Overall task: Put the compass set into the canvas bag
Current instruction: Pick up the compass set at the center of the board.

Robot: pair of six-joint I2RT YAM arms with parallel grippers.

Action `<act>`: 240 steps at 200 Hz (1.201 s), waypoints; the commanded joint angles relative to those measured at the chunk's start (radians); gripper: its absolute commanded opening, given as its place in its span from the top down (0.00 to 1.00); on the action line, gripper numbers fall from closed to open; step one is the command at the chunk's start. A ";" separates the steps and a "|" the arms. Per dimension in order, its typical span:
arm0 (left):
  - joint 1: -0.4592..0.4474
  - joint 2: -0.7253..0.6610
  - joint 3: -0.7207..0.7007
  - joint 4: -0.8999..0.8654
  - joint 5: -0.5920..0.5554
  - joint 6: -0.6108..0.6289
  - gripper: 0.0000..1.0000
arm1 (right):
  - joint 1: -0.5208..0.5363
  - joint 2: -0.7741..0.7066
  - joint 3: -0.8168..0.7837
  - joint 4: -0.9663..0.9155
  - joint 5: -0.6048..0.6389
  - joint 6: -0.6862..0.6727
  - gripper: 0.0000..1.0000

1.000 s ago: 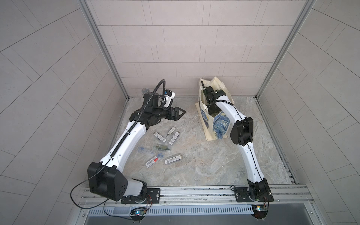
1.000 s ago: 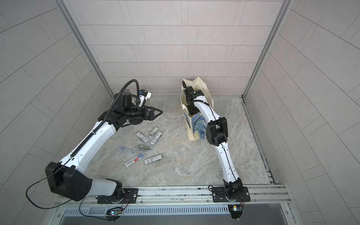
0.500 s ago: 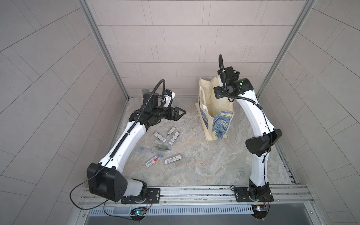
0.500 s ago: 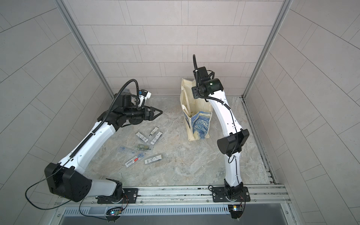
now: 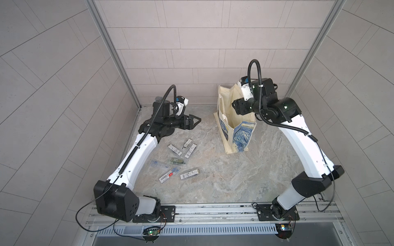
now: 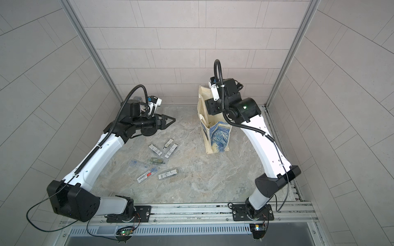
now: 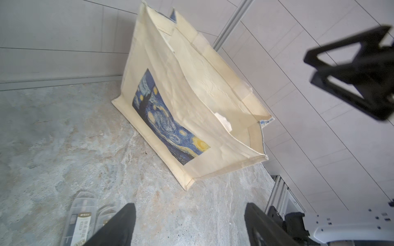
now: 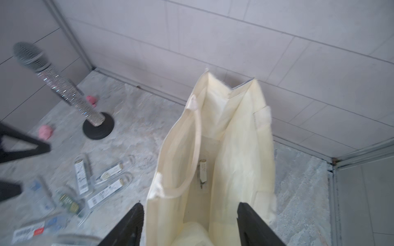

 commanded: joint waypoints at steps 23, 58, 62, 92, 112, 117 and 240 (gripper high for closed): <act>0.083 -0.041 -0.053 -0.106 -0.134 0.006 0.17 | 0.158 -0.173 -0.364 0.170 -0.120 -0.103 0.30; 0.098 -0.097 -0.158 -0.164 -0.215 0.048 0.16 | 0.356 -0.183 -0.634 0.269 -0.184 -0.201 0.30; 0.101 -0.100 -0.165 -0.163 -0.205 0.053 0.16 | 0.377 -0.172 -0.654 0.279 -0.198 -0.219 0.30; 0.126 -0.097 -0.211 -0.168 -0.213 0.071 0.16 | 0.481 -0.099 -0.807 0.394 -0.301 -0.438 0.31; 0.133 -0.082 -0.223 -0.178 -0.218 0.070 0.16 | 0.513 -0.093 -0.940 0.564 -0.330 -0.544 0.27; 0.134 -0.082 -0.227 -0.178 -0.219 0.071 0.16 | 0.513 -0.086 -0.960 0.605 -0.332 -0.543 0.26; 0.189 -0.070 -0.272 -0.148 -0.213 0.051 0.16 | 0.523 0.304 -0.773 0.628 -0.329 -0.679 0.27</act>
